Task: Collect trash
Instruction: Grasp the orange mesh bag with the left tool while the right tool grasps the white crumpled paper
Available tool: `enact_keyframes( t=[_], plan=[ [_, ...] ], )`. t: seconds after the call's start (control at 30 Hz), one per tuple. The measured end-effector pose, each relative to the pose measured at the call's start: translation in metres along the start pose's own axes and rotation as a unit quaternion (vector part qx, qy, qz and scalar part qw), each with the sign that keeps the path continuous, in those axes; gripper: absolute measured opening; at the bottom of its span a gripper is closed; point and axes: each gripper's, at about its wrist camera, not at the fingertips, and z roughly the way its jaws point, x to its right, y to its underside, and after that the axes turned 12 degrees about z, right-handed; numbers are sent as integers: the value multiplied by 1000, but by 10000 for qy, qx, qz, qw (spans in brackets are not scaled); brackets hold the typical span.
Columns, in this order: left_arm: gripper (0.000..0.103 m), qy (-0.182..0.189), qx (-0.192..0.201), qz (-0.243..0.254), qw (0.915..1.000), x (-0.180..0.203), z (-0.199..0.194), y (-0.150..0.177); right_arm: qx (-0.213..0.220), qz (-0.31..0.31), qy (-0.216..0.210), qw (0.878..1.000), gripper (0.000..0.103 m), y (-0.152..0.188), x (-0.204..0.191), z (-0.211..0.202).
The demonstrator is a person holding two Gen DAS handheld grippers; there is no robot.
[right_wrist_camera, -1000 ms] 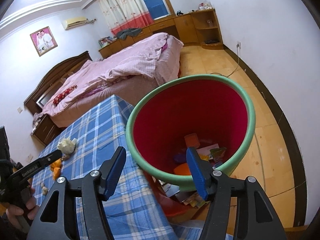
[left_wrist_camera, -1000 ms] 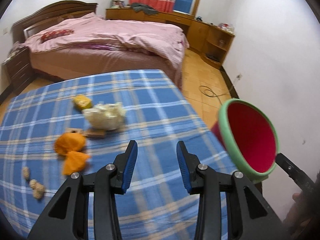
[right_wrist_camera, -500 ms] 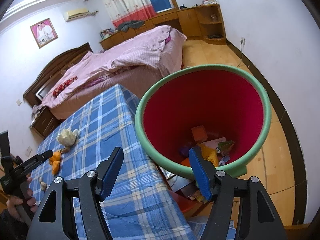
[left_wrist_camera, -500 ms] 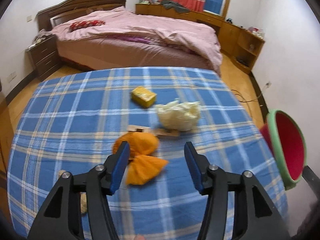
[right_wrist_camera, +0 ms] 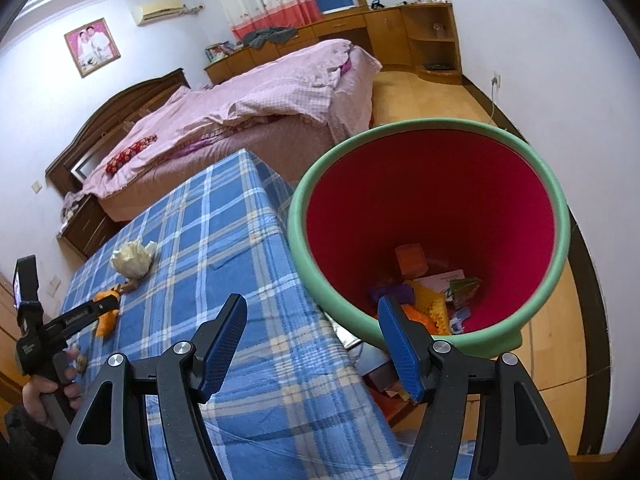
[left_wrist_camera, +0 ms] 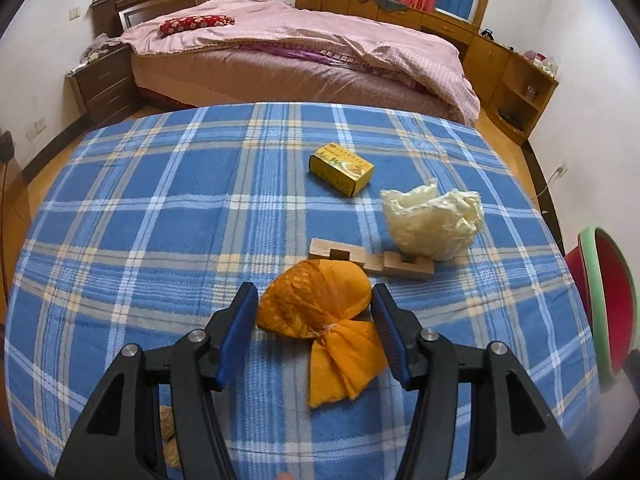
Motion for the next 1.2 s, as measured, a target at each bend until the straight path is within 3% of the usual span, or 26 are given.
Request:
enact_keyframes(
  t=[0.07,0.13,0.33,0.6,0.9,1.03,1.2],
  plan=[
    [58,0,30,12,10000,1,-1,1,-29,-43,-13,10000,70,0,-4,2],
    [50,62,69,44,9999,3,-2,1,-74,-133,-50,9999,70,1,-13,5],
    [40,271,183,-74,9994,-4,-12,-1,-140,-428,-197,9988,70,-1,-41,10],
    [40,-13,503,-162,9986,-32,-34,-19,-263,-924,-543,9939,70,1,-98,27],
    [40,-482,587,-400,9963,-65,-26,-18,-550,-1210,-905,9870,70,11,-159,67],
    [40,-459,545,-532,9960,-74,-19,-13,-716,-1235,-1045,9842,75,18,-181,90],
    [40,-415,499,-603,9961,-78,-16,-9,-772,-1437,-924,9823,75,25,-205,115]
  ],
)
